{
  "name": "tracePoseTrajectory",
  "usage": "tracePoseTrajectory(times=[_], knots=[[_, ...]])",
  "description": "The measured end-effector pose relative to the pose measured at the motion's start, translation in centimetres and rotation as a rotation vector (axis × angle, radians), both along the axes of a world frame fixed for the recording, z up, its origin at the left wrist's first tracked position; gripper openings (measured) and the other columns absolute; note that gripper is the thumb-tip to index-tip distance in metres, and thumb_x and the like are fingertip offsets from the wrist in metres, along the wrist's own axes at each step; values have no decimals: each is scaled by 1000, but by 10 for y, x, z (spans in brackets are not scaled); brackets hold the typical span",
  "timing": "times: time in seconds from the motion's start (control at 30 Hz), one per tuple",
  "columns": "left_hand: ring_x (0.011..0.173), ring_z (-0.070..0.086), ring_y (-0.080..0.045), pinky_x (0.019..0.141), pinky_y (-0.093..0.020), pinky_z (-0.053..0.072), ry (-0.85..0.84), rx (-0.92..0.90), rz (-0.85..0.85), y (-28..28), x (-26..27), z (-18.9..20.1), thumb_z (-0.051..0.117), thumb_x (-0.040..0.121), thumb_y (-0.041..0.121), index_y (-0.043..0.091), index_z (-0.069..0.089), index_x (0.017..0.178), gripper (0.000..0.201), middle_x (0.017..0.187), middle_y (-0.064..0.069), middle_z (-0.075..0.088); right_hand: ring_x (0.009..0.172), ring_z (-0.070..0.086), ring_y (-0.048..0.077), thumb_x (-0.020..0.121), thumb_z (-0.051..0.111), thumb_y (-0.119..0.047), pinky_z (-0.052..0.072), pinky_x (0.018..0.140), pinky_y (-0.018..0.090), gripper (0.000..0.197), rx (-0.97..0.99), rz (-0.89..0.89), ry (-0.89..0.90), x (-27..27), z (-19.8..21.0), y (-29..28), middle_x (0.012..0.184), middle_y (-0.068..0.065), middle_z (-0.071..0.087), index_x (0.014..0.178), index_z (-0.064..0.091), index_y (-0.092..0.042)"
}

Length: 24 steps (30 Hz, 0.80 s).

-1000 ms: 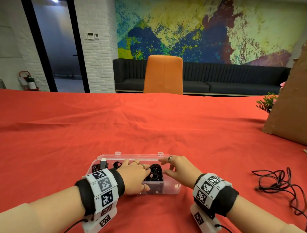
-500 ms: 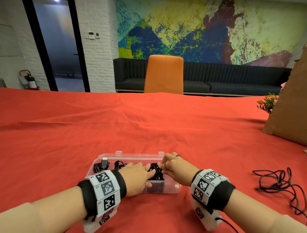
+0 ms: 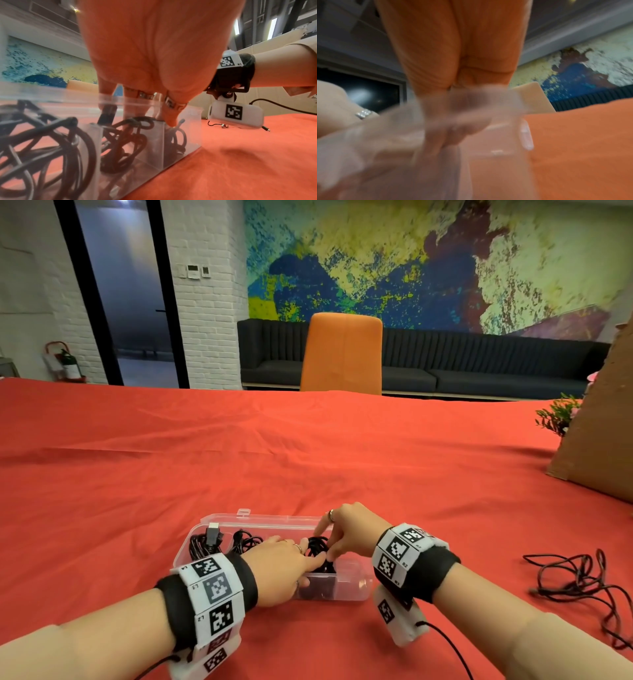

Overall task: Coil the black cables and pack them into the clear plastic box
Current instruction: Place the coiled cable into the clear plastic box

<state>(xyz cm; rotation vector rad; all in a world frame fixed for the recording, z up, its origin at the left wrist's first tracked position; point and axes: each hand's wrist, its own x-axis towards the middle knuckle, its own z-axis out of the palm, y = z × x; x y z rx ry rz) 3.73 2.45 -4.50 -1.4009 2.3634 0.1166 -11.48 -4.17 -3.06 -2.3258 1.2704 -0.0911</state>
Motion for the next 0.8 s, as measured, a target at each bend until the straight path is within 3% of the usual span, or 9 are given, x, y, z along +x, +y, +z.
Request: tracePoseTrajectory(times=[0.07,0.2,0.27,0.37,0.47,0.57,0.7,0.8], knots=[[127,38,-34,109,-44,25,-11,-13,-2,-1,0,-1,32,98,18,29,15,148,53,148,-21,29,89,69,19,69,78,-6,51,79,28,40,11,-11,21,4,2,-3,94,10,73,105,61,-11],[127,37,-32,110,-43,24,7,-16,10,-3,1,-1,33,99,20,29,18,147,52,148,-18,31,81,66,17,67,80,-7,54,80,29,33,24,-24,30,4,5,-5,95,13,72,98,68,-6],[127,38,-30,109,-42,25,6,-19,9,-4,2,-2,34,98,21,29,20,147,51,147,-17,32,87,67,20,67,81,-7,52,78,27,32,8,-16,64,6,8,-5,97,13,72,97,69,-4],[124,40,-31,106,-43,27,-8,-38,-2,-6,2,-3,34,98,24,28,24,146,48,143,-17,37,94,65,25,68,81,-10,50,75,29,32,-80,16,203,15,9,-5,100,10,70,97,69,-8],[121,42,-32,104,-42,29,-40,-47,-17,-6,0,-3,32,99,24,27,25,145,47,136,-18,44,91,63,28,74,75,-16,41,66,30,25,-288,63,390,22,9,2,101,5,68,97,67,-17],[121,42,-33,102,-40,27,-71,-27,-16,-4,-3,1,31,100,23,26,28,144,45,134,-19,44,82,57,28,77,73,-21,39,65,31,18,-337,101,472,23,9,5,101,6,65,93,67,-18],[132,36,-31,107,-39,27,59,88,79,-5,1,10,33,100,33,29,36,142,42,146,-12,38,81,61,21,72,77,-20,43,64,29,14,-168,41,320,14,7,2,91,-1,68,84,71,-20],[135,36,-25,109,-42,32,179,102,102,-6,7,7,35,99,34,30,41,139,41,147,-2,41,77,59,10,75,74,-14,46,72,24,14,-54,50,152,0,8,2,92,3,72,89,73,-12]])
